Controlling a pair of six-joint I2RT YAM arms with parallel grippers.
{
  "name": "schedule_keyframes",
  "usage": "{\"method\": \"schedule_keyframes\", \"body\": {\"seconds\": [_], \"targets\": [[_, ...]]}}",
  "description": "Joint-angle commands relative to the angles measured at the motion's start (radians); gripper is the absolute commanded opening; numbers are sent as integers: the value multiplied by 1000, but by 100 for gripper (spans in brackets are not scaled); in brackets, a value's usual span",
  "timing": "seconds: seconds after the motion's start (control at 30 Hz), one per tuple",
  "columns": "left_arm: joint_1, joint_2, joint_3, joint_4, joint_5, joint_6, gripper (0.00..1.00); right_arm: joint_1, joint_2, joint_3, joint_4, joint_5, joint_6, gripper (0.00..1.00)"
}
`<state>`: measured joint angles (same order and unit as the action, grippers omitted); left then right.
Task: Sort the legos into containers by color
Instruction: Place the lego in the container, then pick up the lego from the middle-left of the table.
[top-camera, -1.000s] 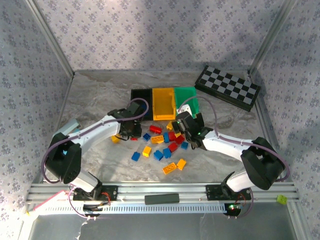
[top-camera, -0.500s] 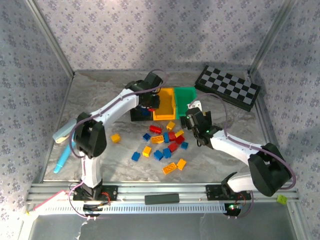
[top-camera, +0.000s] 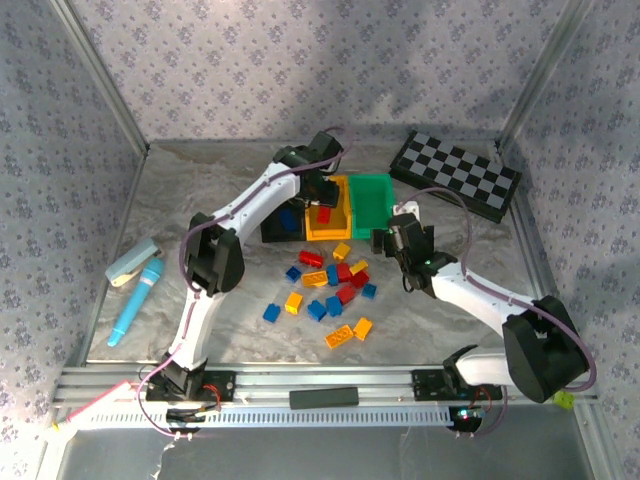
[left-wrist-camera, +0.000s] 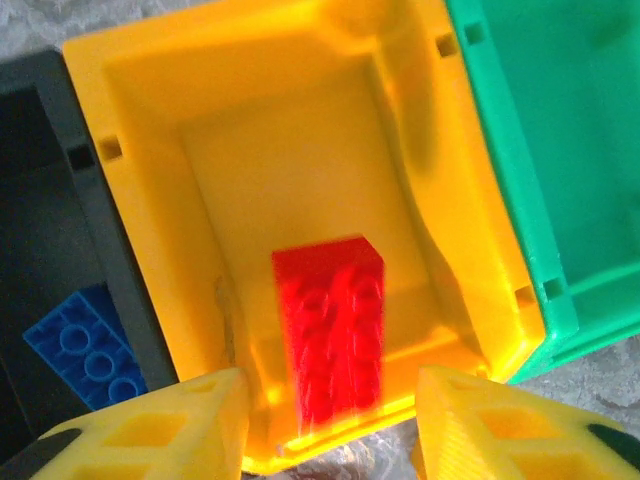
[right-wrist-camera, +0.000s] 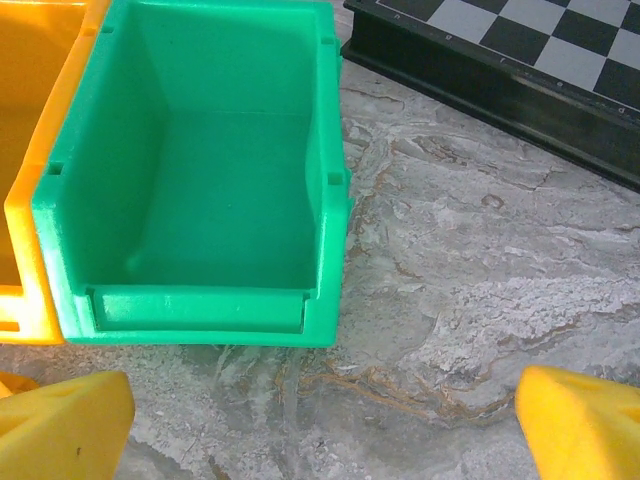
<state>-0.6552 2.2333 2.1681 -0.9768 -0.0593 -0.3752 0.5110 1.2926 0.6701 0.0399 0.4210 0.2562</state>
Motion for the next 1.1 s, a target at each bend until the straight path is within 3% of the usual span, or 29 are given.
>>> {"method": "schedule_keyframes", "body": {"seconds": [0.0,0.07,0.37,0.6,0.73,1.07], "targets": [[-18,-50,-25,-19,4,18,52,-6,-10,-3,-10,-22,28,100],[-26,-106,-101,19,-15,19,60,-6,-12,-5,-5,-28,30,100],[-67,-394,-544,238,-4,12,60,-9,12,1,-3,-38,35,100],[-198,-552,-854,367,-21,59,59,-11,1,-12,9,-53,57,100],[-295,-584,-953,381,-121,58,59,-18,2,-13,11,-47,58,100],[-411,-501,-980,325,-136,79,57,-41,-1,-15,3,-62,71,100]]}}
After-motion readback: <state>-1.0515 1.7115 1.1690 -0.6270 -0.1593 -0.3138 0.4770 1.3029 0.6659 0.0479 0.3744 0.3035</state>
